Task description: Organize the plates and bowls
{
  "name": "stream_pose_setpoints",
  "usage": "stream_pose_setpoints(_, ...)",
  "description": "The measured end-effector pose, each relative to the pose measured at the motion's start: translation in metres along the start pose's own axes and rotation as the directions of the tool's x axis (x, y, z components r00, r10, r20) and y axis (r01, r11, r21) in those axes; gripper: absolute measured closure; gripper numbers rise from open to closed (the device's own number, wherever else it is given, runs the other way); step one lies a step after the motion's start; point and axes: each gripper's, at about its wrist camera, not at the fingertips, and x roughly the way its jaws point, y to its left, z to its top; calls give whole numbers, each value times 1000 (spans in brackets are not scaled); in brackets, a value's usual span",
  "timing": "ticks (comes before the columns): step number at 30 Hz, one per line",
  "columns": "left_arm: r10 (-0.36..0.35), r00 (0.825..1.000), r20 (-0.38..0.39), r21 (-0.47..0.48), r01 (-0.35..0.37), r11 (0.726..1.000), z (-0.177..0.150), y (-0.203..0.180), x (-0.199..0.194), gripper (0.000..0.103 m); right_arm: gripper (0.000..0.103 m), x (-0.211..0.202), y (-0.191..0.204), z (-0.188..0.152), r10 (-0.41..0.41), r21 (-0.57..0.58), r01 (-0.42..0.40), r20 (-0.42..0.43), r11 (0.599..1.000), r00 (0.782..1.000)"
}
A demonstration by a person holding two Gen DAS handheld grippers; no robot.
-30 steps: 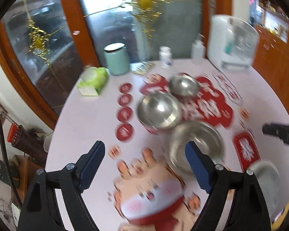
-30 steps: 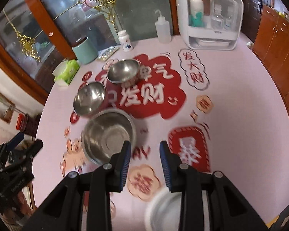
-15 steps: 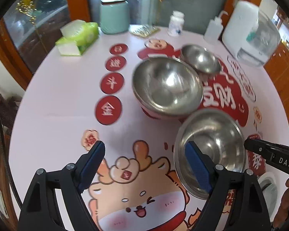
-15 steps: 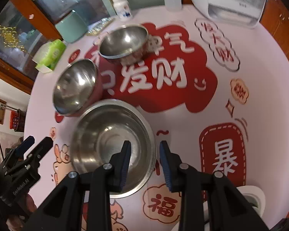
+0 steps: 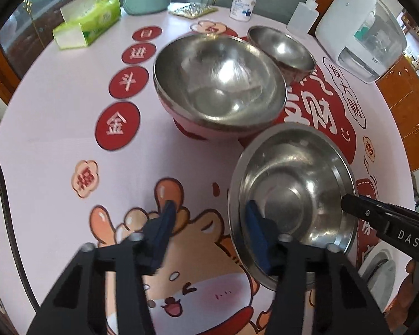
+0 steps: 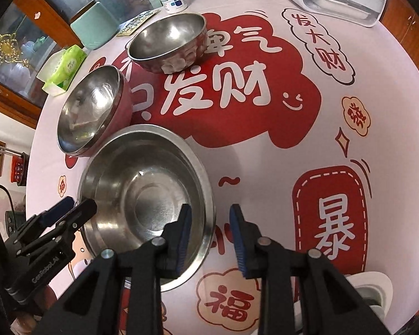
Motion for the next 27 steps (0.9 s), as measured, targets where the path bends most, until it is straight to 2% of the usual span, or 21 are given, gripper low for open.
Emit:
stream_pose_setpoints(4,-44,999,-8,-16,44,999,-2,0,3,73,90,2,0,-1,11,-4,-11,1,1000,1000)
stream_pose_setpoints(5,-55,998,-11,-14,55,998,-3,-1,3,80,94,2,1,-2,20,-10,-20,4,1000,1000)
stream_pose_setpoints(6,-65,998,-15,-12,65,998,-3,-2,3,87,93,1,2,-3,19,-15,-19,8,1000,1000)
stream_pose_setpoints(8,-66,998,-18,3,66,998,-5,-7,2,91,94,0,4,-4,16,-23,-15,14,1000,1000)
stream_pose_setpoints(18,-72,997,5,4,72,997,-19,-7,-20,91,94,-19,13,-16,26,-53,-24,35,998,999)
stream_pose_setpoints(27,-76,994,79,-3,77,997,-51,0,-79,91,94,-59,27,-44,78,-96,-70,73,993,994)
